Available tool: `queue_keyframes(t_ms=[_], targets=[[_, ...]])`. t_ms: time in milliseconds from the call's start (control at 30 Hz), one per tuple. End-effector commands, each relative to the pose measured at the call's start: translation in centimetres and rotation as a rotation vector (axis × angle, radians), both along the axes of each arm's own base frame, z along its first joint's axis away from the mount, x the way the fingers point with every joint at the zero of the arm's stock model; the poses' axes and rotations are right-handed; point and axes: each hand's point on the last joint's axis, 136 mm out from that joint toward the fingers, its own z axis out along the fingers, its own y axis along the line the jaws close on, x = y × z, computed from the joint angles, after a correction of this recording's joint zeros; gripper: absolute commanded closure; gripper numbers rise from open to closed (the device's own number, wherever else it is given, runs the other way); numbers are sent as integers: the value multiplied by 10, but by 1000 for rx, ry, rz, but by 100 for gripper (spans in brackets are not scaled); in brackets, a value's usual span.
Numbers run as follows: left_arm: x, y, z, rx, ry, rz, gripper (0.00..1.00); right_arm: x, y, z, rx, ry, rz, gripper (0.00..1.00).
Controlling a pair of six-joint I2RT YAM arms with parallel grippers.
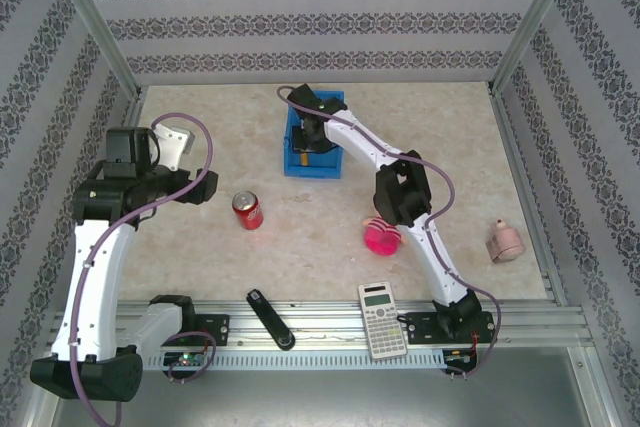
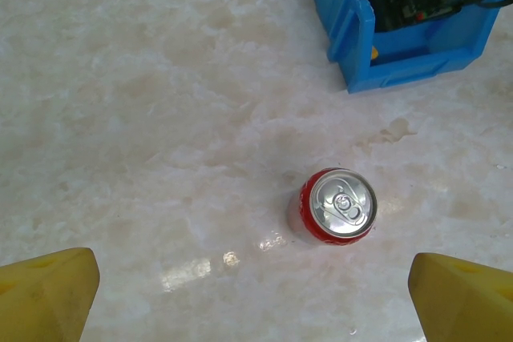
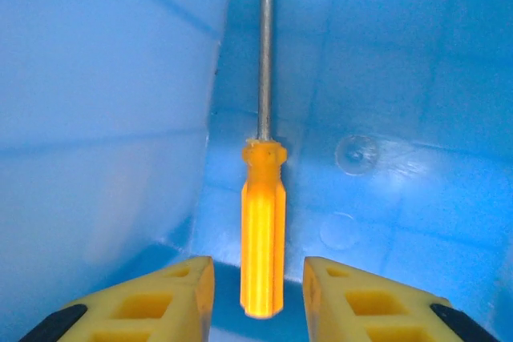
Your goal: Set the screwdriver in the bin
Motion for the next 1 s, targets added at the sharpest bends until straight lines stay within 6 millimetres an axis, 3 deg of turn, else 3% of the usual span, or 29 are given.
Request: queue_keyframes(t_ms=[0,167,333,500,633,733,967], targets=[[2,0,1,-5,1,9,1,-3,-6,78,14,-123,13,63],[4,-2,-5,-3,0,-10,1,-23,5,129,98,-191,79,60],[16,19,-17,58,-12,104,1,-54,10,170,100,-296,157,55],[26,28,-27,64,-3,171,1,-82,-5,201,153,-407,172,52],[36,36,-37,50,-42,244,1,-103,-42,209,198,-505,101,41],[42,41,-46,27,-70,300,1,-116,-80,202,180,-548,51,38],[59,51,-63,-22,-151,405,1,-139,-166,184,119,-646,-93,2]])
